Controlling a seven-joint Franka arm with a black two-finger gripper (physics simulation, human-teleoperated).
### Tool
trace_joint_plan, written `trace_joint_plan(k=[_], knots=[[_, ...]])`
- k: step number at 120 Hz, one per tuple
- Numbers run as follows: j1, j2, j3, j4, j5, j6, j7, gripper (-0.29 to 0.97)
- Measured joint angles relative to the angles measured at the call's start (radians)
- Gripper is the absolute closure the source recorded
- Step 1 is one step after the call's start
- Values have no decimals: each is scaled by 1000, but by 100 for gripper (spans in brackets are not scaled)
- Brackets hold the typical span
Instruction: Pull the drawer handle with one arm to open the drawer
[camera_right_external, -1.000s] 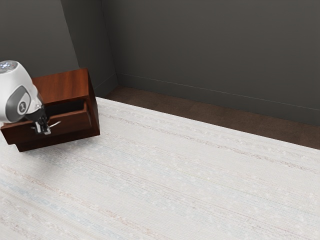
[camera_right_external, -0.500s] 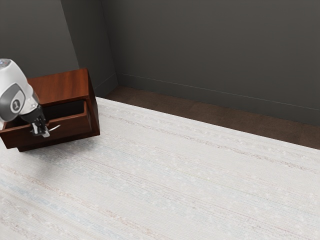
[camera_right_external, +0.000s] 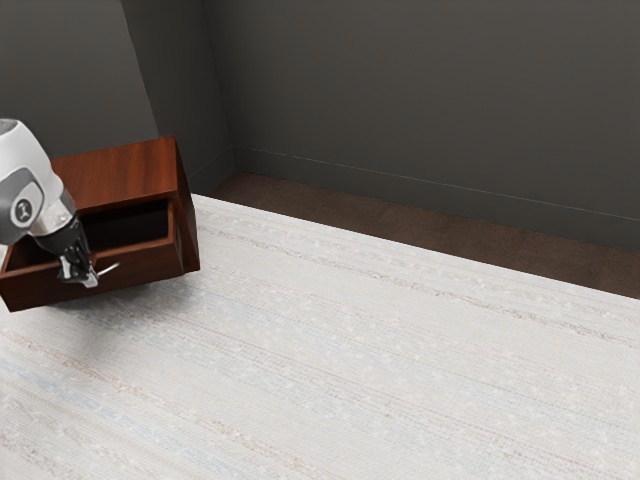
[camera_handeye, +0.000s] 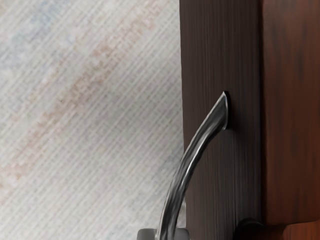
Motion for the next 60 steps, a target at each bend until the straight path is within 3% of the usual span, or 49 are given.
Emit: trace_joint_plan(k=[60], knots=[[6,-97,-19,-81,25,-20,3,79]])
